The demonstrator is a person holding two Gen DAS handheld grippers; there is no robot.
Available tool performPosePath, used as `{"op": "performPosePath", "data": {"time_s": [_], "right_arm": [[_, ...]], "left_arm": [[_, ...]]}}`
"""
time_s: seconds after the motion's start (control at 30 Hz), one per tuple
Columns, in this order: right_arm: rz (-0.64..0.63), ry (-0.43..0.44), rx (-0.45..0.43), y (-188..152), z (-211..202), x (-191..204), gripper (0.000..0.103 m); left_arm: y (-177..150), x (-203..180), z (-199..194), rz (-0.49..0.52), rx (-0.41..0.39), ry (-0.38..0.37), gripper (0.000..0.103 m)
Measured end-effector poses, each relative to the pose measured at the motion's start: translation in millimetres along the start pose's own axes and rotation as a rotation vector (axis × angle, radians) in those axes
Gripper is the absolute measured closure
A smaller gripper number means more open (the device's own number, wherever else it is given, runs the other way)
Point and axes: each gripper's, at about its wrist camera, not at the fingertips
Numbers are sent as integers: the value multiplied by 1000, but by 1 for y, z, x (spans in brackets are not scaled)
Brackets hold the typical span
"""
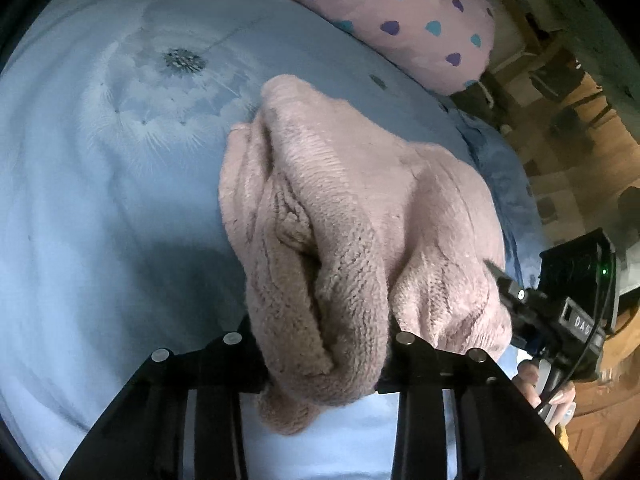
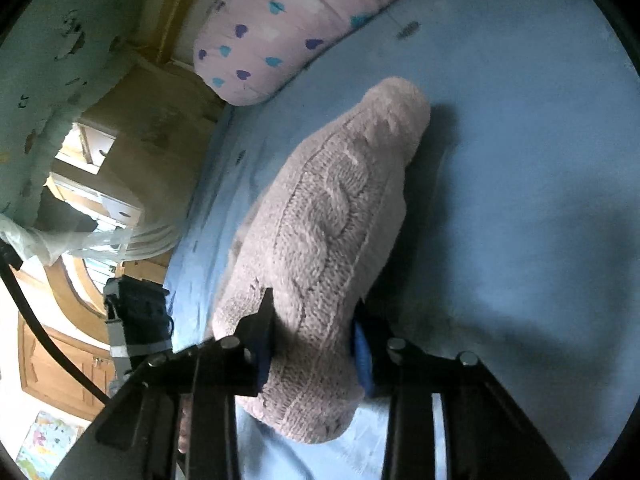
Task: Fold small clothes
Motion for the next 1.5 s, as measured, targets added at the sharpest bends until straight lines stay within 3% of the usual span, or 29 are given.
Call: {"op": "performPosePath", "data": {"time_s": [0.3,0.53,0.7,0.8,0.87,1.0,1.03,1.23,1.4,1.5], "right_arm": [[-4,-1,-26,-45,-56,7,69],[-46,-71,-63,-105,-116,6,69],[-4,-150,-33,-138,-136,-17,69],[48,-228,13,-157,-127,-39,69],[45,-258,4,-168,-120,-51,68],[138,-189,-46,-179,-123,-73,64],[131,-205,-49,-178,-124,-72,63],[15,-414,-75,-183,-124,-51,45],[-28,-514,-99,-193,-138,-33,45],[-122,-566,-152,-209,-150,-7,47]], "left_arm": [[-43,-46,-5,43,23,-51,75],[-93,-88,2,105,60,-82,75],[-117,-113,22,157,70,9,75],[-129,-126,37,236,60,161,74],[-135,-129,43,271,53,210,74],[-134,-130,43,276,32,237,72],[-137,-128,41,280,29,244,72],[-155,-120,31,323,6,300,71],[-164,-116,14,291,-19,289,71],[-171,-122,-3,301,-63,288,71]]}}
Point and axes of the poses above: each gripper's, at about its wrist camera, not at the fingertips, and z roughly the way its jaws point, x to its left, y to its top, and after that the axes turned 12 degrees about x, right-handed
